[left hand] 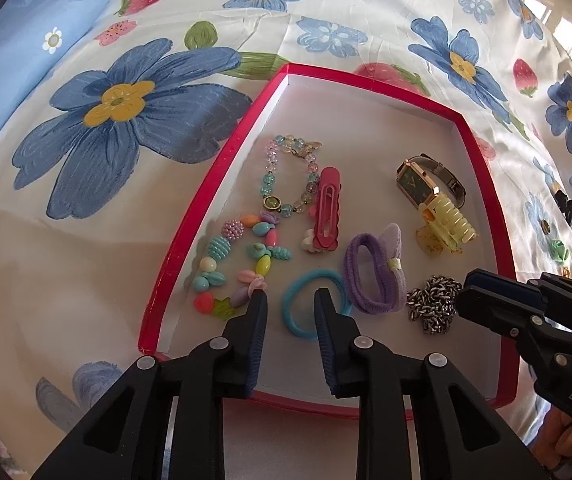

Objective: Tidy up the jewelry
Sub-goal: 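Open both tools to release hair tie and chain into the box, then withdraw both open tools from the box toward the remaining jewelry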

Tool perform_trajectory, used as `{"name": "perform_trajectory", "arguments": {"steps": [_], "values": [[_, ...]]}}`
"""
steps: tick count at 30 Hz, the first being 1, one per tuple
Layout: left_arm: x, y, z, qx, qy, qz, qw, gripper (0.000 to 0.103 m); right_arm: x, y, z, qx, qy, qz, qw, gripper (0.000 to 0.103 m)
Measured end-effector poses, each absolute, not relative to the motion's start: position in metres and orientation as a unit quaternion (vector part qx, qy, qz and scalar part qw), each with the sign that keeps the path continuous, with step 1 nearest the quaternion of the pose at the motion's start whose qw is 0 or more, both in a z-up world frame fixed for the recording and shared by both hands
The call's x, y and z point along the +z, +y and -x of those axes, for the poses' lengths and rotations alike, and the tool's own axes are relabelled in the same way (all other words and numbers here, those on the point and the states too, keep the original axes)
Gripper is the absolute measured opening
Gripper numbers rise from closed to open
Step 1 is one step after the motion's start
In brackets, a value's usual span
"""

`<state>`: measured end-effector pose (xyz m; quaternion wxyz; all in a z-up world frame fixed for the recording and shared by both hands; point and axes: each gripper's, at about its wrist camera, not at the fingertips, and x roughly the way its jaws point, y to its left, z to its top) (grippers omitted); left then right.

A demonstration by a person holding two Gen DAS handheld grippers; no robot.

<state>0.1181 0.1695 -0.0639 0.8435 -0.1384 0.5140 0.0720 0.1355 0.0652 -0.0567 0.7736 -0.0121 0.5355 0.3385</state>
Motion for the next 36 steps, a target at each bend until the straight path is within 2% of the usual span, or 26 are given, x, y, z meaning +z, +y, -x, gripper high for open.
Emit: {"name": "perform_trajectory", "arguments": {"steps": [3,7,9,11,18,23,36], "values": [[-0.061,0.17,-0.115,0.073,0.512,0.142,0.844,0.026,-0.05,0.061,-0.135,0.341,0.528,0.001,0.778,0.02],[-0.052,0.172,-0.109,0.075,0.499,0.151,0.85,0.044,-0.037,0.051,-0.133,0.342,0.513,-0.018,0.787,0.022],[-0.047,0.173,-0.104,0.074,0.491,0.156,0.854,0.048,-0.031,0.045,-0.131,0.34,0.507,-0.028,0.791,0.029],[-0.041,0.173,-0.1,0.072,0.482,0.166,0.857,0.054,-0.026,0.036,-0.13,0.338,0.502,-0.042,0.795,0.044],[-0.025,0.172,-0.085,0.065,0.459,0.19,0.865,0.072,-0.012,0.0,-0.123,0.316,0.489,-0.076,0.809,0.047],[-0.016,0.161,-0.08,0.053,0.455,0.187,0.869,0.074,-0.005,-0.035,-0.115,0.286,0.478,-0.096,0.825,0.053],[-0.001,0.101,-0.095,-0.018,0.467,0.146,0.872,0.075,-0.001,-0.15,-0.103,0.172,0.463,-0.15,0.857,0.053]]}}
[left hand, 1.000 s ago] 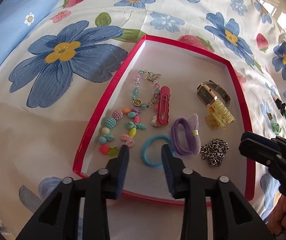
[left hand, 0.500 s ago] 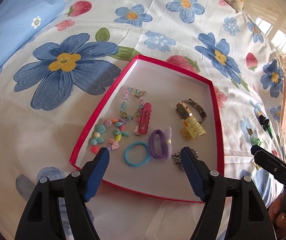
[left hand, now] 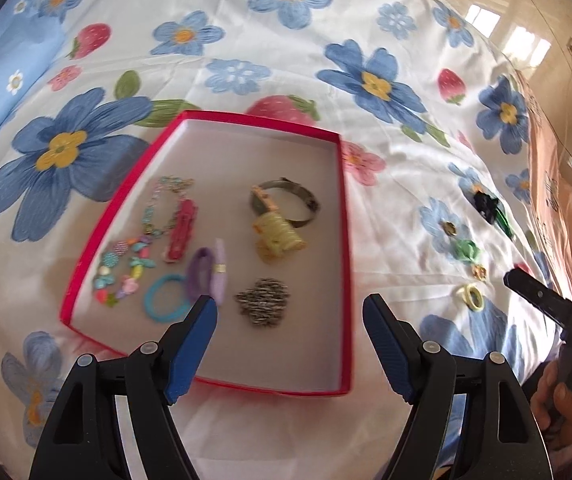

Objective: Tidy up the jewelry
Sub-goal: 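Withdraw both open tools from the box toward the remaining jewelry, then grasp the yellow hair tie with the left tool while the right tool grasps the gold ring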

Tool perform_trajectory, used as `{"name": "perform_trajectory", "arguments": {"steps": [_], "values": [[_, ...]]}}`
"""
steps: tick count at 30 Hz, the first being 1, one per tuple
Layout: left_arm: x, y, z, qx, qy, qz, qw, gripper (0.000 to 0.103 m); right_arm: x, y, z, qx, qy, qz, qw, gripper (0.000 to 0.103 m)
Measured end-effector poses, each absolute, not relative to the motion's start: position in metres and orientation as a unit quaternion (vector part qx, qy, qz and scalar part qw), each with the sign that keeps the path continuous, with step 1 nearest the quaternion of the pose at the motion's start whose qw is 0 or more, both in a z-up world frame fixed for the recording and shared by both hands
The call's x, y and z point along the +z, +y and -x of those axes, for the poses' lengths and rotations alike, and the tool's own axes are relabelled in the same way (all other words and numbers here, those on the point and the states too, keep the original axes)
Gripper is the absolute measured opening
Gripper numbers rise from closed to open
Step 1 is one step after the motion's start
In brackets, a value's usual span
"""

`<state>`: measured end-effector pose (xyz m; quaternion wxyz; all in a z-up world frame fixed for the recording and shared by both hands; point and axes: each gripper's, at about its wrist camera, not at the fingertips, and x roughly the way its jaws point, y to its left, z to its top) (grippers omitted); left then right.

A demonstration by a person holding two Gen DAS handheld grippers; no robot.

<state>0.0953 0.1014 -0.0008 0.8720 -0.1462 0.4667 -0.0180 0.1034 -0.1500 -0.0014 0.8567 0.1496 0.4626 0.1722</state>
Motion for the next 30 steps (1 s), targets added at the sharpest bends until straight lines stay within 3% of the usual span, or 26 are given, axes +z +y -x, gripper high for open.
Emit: {"name": "perform_trajectory", "arguments": {"steps": [13,30], "values": [[0.002,0.026,-0.139,-0.085,0.477,0.076,0.872,0.076,-0.007,-0.211,-0.103,0.114,0.456,-0.17,0.866,0.053],[-0.029,-0.049,-0.173,-0.169,0.492,0.052,0.853,0.076,-0.028,-0.19,-0.176,0.141,0.486,-0.115,0.855,0.052]]}}
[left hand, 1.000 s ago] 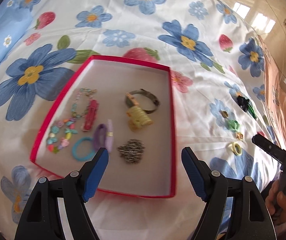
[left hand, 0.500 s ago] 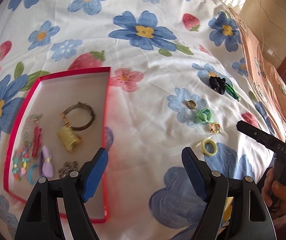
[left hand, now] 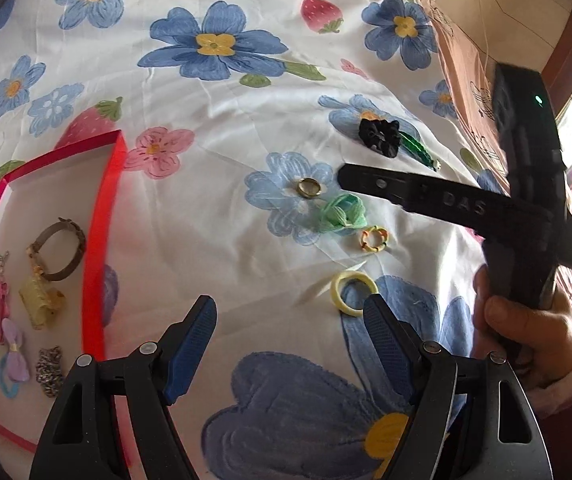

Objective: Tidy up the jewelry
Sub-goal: 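Grasp the yellow hair tie with the left tool while the right tool grasps the gold ring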

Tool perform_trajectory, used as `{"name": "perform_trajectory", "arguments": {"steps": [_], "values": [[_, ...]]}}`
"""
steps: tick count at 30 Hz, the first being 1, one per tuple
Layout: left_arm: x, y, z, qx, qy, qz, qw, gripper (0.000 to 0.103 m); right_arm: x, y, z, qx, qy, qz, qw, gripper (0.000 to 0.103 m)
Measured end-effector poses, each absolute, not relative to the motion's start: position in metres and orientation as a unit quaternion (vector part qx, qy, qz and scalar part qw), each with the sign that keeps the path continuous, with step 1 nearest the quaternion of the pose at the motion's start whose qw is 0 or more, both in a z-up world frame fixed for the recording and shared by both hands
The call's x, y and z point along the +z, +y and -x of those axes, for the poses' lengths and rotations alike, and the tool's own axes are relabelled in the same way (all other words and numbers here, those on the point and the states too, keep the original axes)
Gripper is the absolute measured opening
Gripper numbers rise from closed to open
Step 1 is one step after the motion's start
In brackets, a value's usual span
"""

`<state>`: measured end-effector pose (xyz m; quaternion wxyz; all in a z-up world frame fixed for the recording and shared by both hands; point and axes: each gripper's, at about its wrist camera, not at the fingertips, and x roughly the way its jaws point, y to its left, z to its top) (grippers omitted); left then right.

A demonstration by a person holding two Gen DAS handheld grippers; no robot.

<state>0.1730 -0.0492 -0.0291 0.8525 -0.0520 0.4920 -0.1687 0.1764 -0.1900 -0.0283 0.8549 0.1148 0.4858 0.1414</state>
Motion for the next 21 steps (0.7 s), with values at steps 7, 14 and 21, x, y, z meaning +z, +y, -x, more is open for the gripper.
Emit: {"name": "perform_trajectory", "arguments": {"steps": [7,14,21], "values": [[-0.063,-0.067,-0.194,-0.194,0.509,0.066,0.836,0.065,-0.056,-0.176,-0.204,0.16,0.52,-0.084,0.835,0.045],[-0.074,-0.08,-0.2,-0.203,0.512,0.043,0.834,0.005,-0.069,-0.172,-0.21,0.154,0.533,-0.065,0.83,0.022],[-0.06,-0.062,-0.19,-0.197,0.499,0.056,0.842,0.003,-0.057,-0.174,-0.203,0.147,0.518,-0.065,0.84,0.021]]}}
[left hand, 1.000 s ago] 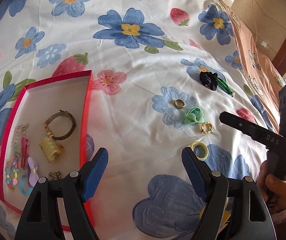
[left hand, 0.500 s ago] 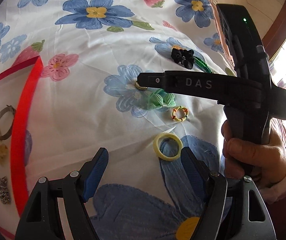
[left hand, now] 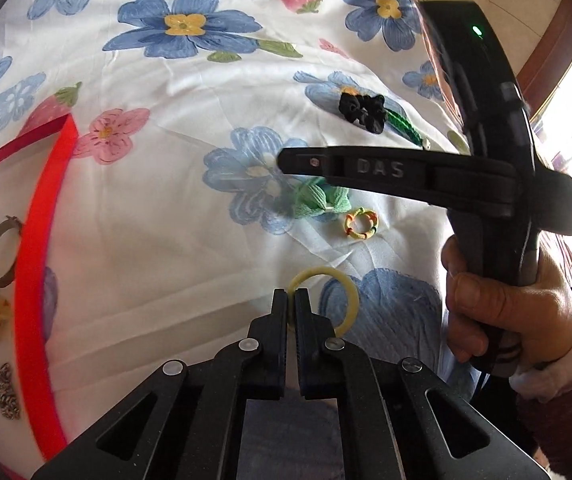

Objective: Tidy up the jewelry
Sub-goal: 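Grasp the yellow hair tie with the left tool while the right tool grasps the gold ring, then carry the yellow hair tie and gold ring into the red box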

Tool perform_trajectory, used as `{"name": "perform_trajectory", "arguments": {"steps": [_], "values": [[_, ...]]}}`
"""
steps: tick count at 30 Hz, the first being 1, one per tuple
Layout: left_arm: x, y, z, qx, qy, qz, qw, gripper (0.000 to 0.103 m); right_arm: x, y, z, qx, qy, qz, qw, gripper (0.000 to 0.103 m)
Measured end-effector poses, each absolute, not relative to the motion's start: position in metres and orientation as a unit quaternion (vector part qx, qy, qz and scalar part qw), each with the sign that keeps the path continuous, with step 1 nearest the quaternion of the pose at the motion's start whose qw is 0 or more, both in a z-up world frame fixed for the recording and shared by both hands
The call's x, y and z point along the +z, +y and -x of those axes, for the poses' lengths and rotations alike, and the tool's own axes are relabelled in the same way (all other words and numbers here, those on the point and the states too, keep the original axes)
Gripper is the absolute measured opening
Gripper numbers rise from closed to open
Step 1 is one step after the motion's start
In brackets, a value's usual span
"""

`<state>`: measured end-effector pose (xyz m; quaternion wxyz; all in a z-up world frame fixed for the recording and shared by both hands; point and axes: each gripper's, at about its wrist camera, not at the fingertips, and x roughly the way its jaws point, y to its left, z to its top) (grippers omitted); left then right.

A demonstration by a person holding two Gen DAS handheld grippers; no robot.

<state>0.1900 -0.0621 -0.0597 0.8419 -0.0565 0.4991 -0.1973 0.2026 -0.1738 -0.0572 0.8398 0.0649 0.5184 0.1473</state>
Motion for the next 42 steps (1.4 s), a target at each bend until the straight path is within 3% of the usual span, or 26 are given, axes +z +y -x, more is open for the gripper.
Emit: {"name": "perform_trajectory", "arguments": {"steps": [2,3,9,12,16,22,24,25,42], "values": [[-0.054,-0.053,-0.187,-0.188,0.494,0.062,0.847,0.003,-0.051,-0.175,-0.198,0.148,0.511,-0.072,0.844,0.018],[-0.05,-0.047,-0.186,-0.183,0.49,0.066,0.85,0.003,-0.048,-0.175,-0.196,0.148,0.509,-0.075,0.845,0.002],[-0.035,-0.018,-0.172,-0.153,0.476,0.083,0.862,0.003,-0.036,-0.165,-0.181,0.153,0.499,-0.074,0.85,0.0],[-0.029,-0.007,-0.162,-0.14,0.471,0.089,0.866,0.003,-0.04,-0.162,-0.183,0.147,0.502,-0.071,0.85,0.011],[-0.023,0.007,-0.153,-0.131,0.468,0.099,0.868,0.003,-0.045,-0.153,-0.189,0.147,0.503,-0.057,0.849,0.043],[-0.018,0.018,-0.145,-0.121,0.466,0.104,0.87,0.003,-0.067,-0.139,-0.201,0.137,0.526,-0.026,0.839,0.039],[-0.017,0.021,-0.144,-0.118,0.464,0.105,0.871,0.003,-0.069,-0.139,-0.201,0.127,0.524,-0.018,0.842,0.024],[-0.016,0.023,-0.143,-0.116,0.463,0.105,0.872,0.003,-0.068,-0.139,-0.201,0.127,0.522,-0.018,0.843,0.023],[-0.002,0.076,-0.111,-0.061,0.443,0.122,0.886,0.003,-0.007,-0.09,-0.147,0.211,0.475,-0.045,0.853,0.023]]}}
